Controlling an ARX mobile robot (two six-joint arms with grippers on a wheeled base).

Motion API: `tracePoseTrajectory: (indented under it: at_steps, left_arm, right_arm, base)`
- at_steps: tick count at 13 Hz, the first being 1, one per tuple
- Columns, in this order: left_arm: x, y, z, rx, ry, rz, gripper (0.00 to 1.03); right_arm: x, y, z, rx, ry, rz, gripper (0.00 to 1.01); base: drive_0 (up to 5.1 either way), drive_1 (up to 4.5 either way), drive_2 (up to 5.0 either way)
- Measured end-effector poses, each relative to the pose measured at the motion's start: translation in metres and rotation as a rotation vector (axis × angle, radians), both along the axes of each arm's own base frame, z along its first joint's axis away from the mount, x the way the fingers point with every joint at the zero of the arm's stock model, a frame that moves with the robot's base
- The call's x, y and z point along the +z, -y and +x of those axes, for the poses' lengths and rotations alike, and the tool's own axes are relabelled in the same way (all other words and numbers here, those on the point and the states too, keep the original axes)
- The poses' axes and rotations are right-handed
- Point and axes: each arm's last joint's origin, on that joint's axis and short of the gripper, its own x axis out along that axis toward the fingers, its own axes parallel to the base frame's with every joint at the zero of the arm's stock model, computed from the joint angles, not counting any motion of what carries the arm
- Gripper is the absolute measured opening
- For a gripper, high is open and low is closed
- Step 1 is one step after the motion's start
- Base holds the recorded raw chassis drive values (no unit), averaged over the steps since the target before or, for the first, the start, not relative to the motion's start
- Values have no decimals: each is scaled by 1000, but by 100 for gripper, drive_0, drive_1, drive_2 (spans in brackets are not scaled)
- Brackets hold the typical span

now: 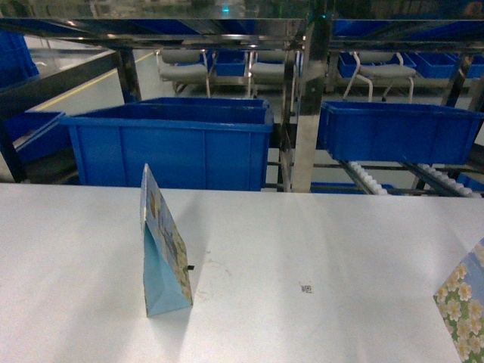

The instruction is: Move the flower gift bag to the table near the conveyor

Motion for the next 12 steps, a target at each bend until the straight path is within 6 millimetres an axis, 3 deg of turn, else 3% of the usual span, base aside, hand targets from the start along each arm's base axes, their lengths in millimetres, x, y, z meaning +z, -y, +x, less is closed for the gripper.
tracePoseTrajectory:
  at_steps: [4,7,11,12]
  left_arm:
    - [1,0,0,0,6,0,4]
    - [1,0,0,0,6,0,47]
    - [1,0,0,1,6,0,95]
    - [1,0,0,0,6,3,98]
  right_arm:
    - [0,0,0,0,2,0,5]
    - [0,0,0,0,2,0,49]
    - [0,0,0,0,2,0,98]
    - [0,0,0,0,2,0,97]
  base:
    - [0,0,0]
    - [0,0,0]
    - [0,0,0]
    - [0,0,0]
